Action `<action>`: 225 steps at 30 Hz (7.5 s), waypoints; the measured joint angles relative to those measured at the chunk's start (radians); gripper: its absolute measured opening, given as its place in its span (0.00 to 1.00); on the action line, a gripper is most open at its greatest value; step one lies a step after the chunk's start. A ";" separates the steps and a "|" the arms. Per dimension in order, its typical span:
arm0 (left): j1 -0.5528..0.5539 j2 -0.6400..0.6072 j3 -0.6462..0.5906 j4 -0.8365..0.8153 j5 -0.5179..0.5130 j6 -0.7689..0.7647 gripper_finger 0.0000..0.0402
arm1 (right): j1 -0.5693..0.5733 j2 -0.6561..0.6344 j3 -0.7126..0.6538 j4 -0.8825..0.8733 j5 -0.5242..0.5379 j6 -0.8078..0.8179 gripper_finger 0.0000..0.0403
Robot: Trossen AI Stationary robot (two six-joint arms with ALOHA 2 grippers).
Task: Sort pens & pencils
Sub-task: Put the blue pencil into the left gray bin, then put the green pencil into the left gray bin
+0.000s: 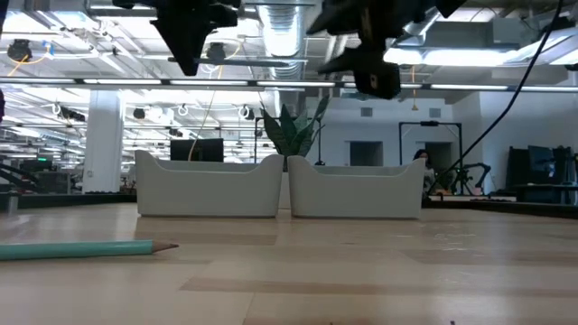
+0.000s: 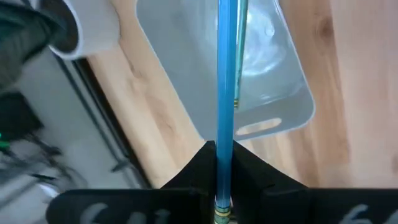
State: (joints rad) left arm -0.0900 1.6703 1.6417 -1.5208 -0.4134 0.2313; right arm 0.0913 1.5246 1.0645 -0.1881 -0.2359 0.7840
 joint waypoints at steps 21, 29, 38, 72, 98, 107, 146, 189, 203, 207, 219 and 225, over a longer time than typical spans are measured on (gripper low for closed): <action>0.216 0.000 -0.011 0.031 0.221 0.000 0.04 | 0.066 -0.001 0.000 -0.168 0.109 -0.036 0.55; 0.252 0.000 -0.011 0.060 0.269 0.065 0.02 | 0.103 -0.001 0.000 -0.265 0.229 -0.025 0.55; 0.259 0.000 -0.199 0.140 0.272 0.105 0.03 | 0.120 -0.001 0.000 -0.307 0.320 -0.022 0.55; 0.258 0.000 -0.449 0.460 0.222 0.171 0.04 | 0.049 -0.001 -0.001 -0.237 0.317 0.012 0.55; 0.258 -0.086 -0.368 0.423 0.215 -0.046 0.18 | 0.051 -0.001 -0.001 -0.237 0.316 0.011 0.55; 0.245 -0.424 -0.367 0.419 0.219 -0.292 0.18 | 0.059 -0.001 -0.001 -0.242 0.315 -0.004 0.55; -0.690 -0.168 -0.367 0.543 0.213 -1.390 0.59 | 0.097 -0.001 -0.001 -0.231 0.285 -0.059 0.55; -0.756 0.176 -0.369 0.650 0.246 -1.440 0.59 | 0.182 -0.001 -0.001 -0.230 0.376 -0.059 0.55; -0.752 0.248 -0.370 0.635 0.282 -1.488 0.59 | 0.182 -0.001 -0.001 -0.230 0.376 -0.059 0.55; -0.745 0.267 -0.372 0.649 0.339 -1.484 0.59 | 0.182 -0.001 -0.001 -0.229 0.376 -0.059 0.55; -0.739 0.301 -0.372 0.648 0.348 -1.490 0.59 | 0.182 -0.001 0.000 -0.223 0.376 -0.059 0.55; -0.738 0.302 -0.373 0.655 0.351 -1.483 0.59 | 0.182 -0.001 0.000 -0.222 0.376 -0.059 0.55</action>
State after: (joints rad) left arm -0.8284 1.9724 1.2689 -0.8654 -0.0626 -1.2517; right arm 0.2737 1.5238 1.0641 -0.4103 0.1402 0.7254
